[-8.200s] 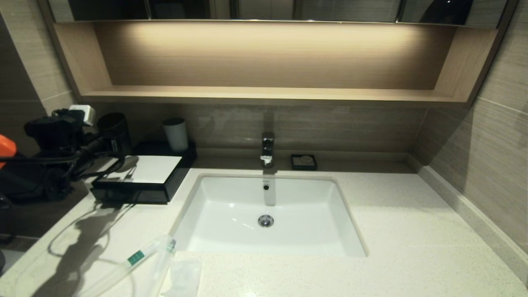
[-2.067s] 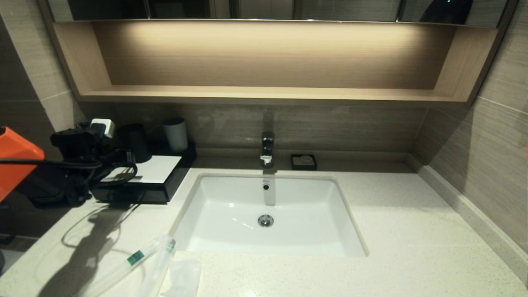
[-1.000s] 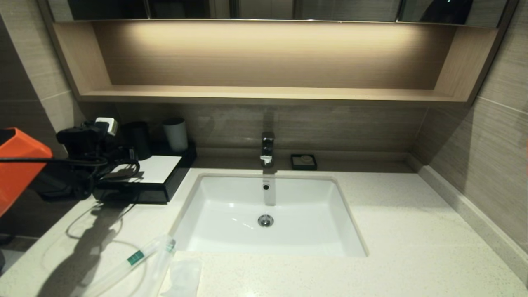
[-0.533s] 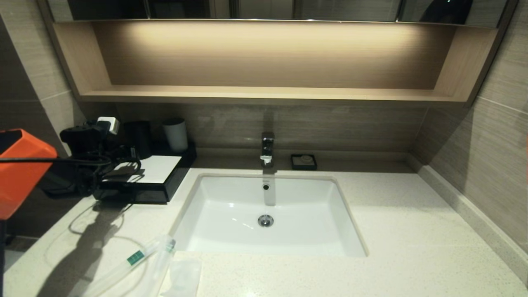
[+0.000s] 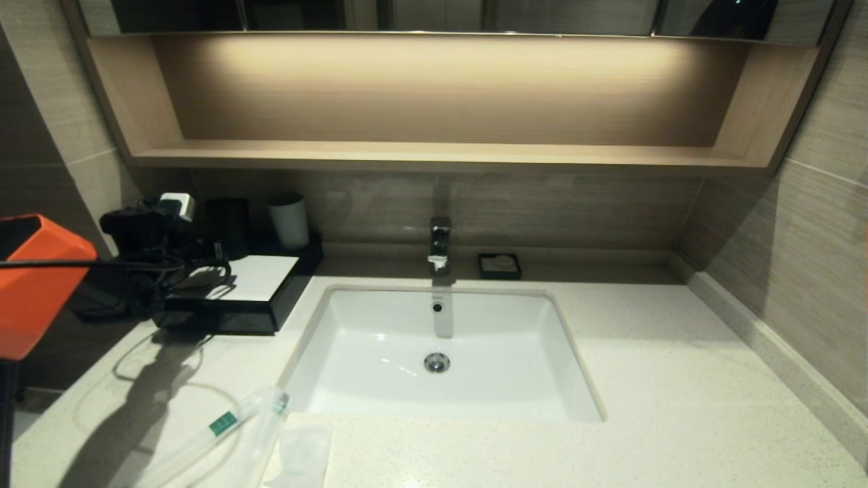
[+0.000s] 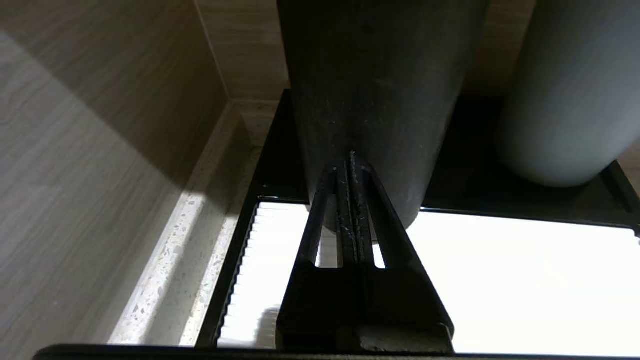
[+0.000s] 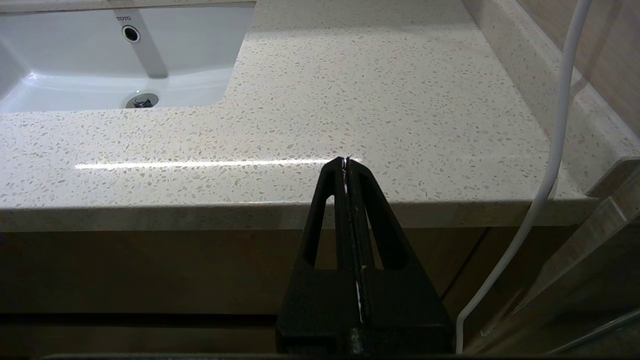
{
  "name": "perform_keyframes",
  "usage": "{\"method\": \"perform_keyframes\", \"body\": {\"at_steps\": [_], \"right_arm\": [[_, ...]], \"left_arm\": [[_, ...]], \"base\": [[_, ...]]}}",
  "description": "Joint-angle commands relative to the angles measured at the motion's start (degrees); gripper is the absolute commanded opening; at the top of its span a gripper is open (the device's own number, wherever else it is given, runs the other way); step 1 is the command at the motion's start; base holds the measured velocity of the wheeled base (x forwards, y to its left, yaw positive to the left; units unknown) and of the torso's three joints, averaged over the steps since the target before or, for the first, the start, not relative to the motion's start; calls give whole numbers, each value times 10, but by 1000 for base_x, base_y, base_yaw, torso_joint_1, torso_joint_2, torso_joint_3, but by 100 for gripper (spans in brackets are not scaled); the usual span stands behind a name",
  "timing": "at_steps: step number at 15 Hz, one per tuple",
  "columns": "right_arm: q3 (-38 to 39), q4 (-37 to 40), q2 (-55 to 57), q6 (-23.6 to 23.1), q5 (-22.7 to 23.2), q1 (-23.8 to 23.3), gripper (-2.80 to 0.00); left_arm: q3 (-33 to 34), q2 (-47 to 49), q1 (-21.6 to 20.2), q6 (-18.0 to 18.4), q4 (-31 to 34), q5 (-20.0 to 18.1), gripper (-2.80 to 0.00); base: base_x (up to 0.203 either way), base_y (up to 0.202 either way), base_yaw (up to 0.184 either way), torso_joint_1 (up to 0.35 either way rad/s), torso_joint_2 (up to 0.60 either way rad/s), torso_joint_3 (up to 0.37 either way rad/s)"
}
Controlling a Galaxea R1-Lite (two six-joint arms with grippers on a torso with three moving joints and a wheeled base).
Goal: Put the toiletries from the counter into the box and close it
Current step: Place the cup on the storage box
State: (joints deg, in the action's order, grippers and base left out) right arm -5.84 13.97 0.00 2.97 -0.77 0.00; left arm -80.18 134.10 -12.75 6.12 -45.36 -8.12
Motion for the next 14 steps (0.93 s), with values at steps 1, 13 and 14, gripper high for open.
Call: {"method": "perform_keyframes", "body": {"at_steps": [1,13,14], "right_arm": [[0,1,1,0,1,0,-280],[0,1,1,0,0,0,-280],[0,1,1,0,0,0,-280]], "left_arm": [[-6,2,0,2,-4,0,-280],[132,-102,-17,8,-55,-12,-280],[146,-112,-19,9,-64,-13,-280]], "base": [[0,0,0,0,0,0],[0,0,0,0,0,0],[0,0,0,0,0,0]]}}
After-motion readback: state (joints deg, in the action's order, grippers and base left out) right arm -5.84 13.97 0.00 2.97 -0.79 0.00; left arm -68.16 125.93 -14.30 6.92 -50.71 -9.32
